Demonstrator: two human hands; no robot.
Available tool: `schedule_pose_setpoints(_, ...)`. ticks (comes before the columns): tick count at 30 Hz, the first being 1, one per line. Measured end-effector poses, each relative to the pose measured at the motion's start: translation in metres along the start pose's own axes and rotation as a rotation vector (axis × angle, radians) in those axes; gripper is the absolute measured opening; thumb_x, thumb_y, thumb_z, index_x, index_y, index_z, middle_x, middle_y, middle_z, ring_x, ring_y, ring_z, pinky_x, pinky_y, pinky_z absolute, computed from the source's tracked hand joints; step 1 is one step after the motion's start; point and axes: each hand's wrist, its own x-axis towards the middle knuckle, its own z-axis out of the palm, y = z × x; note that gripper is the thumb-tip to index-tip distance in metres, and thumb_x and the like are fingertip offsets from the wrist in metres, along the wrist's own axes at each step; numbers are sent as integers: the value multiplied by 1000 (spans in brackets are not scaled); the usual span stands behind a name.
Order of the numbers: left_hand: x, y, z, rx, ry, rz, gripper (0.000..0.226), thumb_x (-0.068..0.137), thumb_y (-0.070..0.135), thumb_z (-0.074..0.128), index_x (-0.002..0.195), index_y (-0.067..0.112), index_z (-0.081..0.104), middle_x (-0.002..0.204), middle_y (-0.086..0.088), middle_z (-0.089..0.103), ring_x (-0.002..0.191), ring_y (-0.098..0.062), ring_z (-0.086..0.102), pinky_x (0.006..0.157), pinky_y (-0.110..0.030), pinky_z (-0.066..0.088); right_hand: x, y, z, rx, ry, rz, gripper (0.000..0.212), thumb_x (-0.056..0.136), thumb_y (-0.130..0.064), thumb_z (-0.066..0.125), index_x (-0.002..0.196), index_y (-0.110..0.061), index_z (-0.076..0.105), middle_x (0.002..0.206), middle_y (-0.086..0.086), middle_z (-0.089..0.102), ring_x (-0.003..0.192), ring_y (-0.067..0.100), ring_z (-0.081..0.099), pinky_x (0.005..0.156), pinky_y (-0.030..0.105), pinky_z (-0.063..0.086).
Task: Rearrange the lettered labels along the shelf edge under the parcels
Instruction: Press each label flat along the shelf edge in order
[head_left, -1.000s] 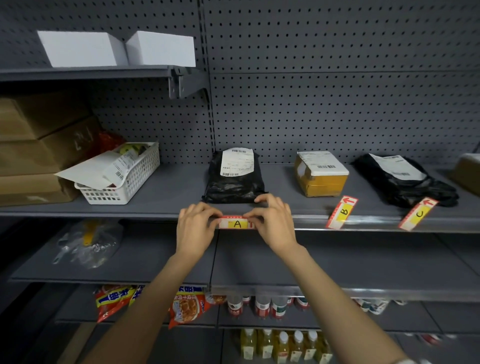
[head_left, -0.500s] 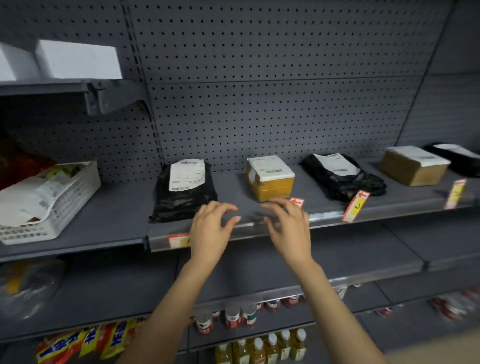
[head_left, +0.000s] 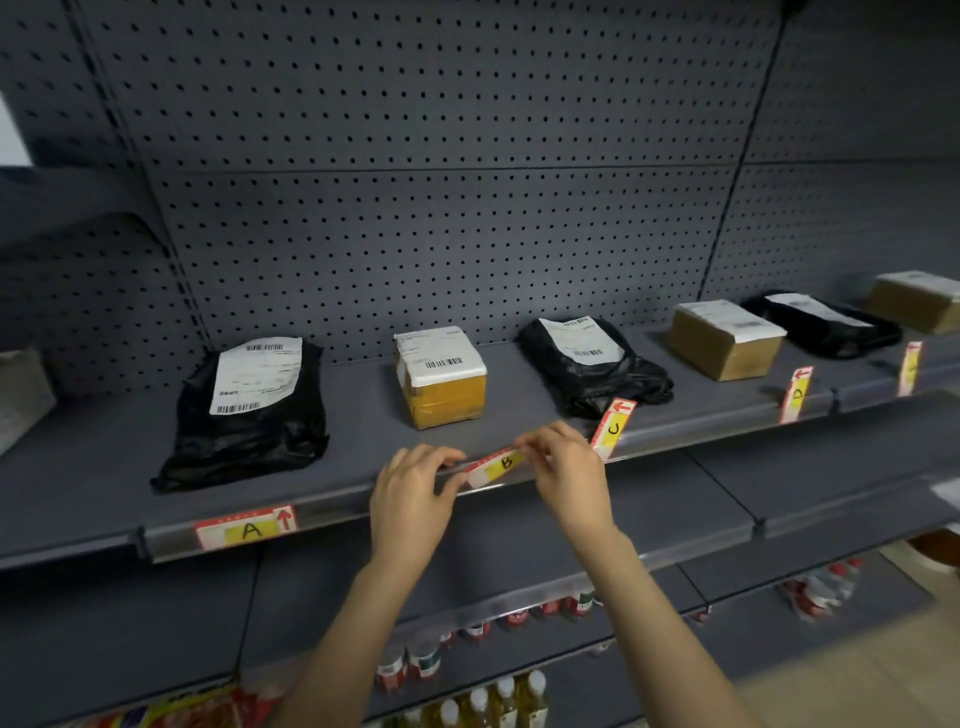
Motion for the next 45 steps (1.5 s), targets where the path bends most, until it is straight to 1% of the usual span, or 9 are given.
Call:
schedule_pose_setpoints(5,-5,2,2,52,7,-14,20,77,19,71,96,23,67,92,3,66,88,-21,56,74,-34,44,9,-15,0,67,-163,-69,10,84,-11,64,88,-16,72,89,3,67,80,23,64,67,24,41)
schedule_pose_setpoints(8,-6,0,0,103,32,-31,19,76,16,71,94,21,67,89,0,66,86,-25,56,74,-37,46,10,-18,7,52,-243,-70,10,84,-13,63,87,-19,71,90,2,67,82,23,64,70,29,47)
schedule_pose_setpoints(15,-14,-5,3,184,57,7,24,75,10,72,98,18,68,88,-3,63,84,-26,57,72,-38,48,-7,-3,14,-11,-42,-212,24,78,-7,68,93,-25,73,98,3,62,88,23,58,75,36,46)
schedule_pose_setpoints(22,-13,-1,4,181,43,19,25,72,13,75,97,17,69,90,-3,63,85,-26,56,73,-40,47,-22,3,10,-121,-70,-150,40,77,-7,63,104,-35,69,117,0,59,107,21,55,89,34,35)
schedule_pose_setpoints(27,-9,4,5,114,44,25,27,74,17,73,100,21,67,94,-1,62,89,-23,54,76,-36,43,-35,7,2,-167,12,-80,43,80,-10,58,119,-29,58,127,-2,55,115,20,50,99,29,26)
schedule_pose_setpoints(33,-7,30,23,77,1,112,21,77,22,71,97,22,66,91,0,61,86,-23,55,74,-36,45,-31,20,-16,-234,109,2,48,77,-11,56,123,-24,54,139,6,45,129,20,35,109,43,29)
schedule_pose_setpoints(38,7,50,42,49,-19,101,24,75,22,72,98,24,65,92,1,61,89,-23,56,78,-37,46,-4,40,-30,-266,95,-51,54,74,-9,58,127,-20,51,148,10,37,138,24,31,115,44,16)
schedule_pose_setpoints(41,19,75,62,39,1,105,21,77,20,69,98,22,66,92,0,63,90,-24,56,79,-38,46,14,63,-45,-301,72,-114,50,74,-11,59,124,-20,54,144,9,43,133,25,38,112,38,12)
schedule_pose_setpoints(45,29,108,93,77,22,85,21,77,20,69,98,21,65,91,0,65,89,-25,57,79,-37,46,34,98,-72,-226,78,-106,27,77,-17,63,103,-24,66,116,2,60,107,26,55,93,36,32)
